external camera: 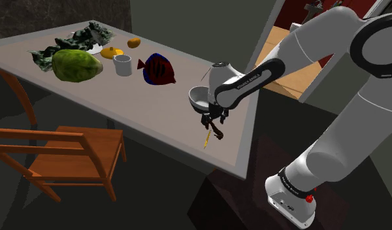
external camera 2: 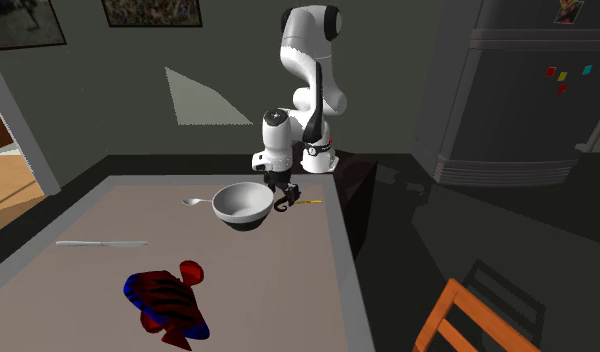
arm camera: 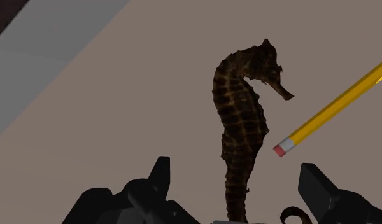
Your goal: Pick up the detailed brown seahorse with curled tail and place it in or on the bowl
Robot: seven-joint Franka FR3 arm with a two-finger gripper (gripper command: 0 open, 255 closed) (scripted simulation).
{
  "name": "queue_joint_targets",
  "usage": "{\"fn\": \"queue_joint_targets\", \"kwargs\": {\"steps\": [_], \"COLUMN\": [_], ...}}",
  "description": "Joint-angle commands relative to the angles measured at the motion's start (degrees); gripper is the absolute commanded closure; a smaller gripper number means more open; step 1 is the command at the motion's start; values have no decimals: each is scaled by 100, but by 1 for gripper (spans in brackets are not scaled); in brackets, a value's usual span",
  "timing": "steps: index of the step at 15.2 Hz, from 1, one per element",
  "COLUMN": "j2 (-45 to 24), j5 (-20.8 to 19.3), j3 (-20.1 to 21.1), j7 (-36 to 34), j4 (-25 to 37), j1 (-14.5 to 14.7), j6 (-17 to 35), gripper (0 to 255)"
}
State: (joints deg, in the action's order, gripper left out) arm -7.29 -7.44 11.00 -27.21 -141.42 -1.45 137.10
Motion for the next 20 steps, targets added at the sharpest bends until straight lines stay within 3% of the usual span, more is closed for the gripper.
{"fn": "queue_joint_targets", "kwargs": {"steps": [1, 6, 7, 16, 20], "j2": [-27, -26, -26, -27, 268], "j5": [-14, -13, -13, -14, 107], "j3": [-6, -6, -6, -5, 23], "j7": [-4, -4, -4, -4, 96], "j4": [-1, -2, -2, -1, 24], "j1": [-3, -3, -3, -4, -13], "j6": [30, 29, 29, 30, -278], "gripper": [0, 0, 255, 255, 255]}}
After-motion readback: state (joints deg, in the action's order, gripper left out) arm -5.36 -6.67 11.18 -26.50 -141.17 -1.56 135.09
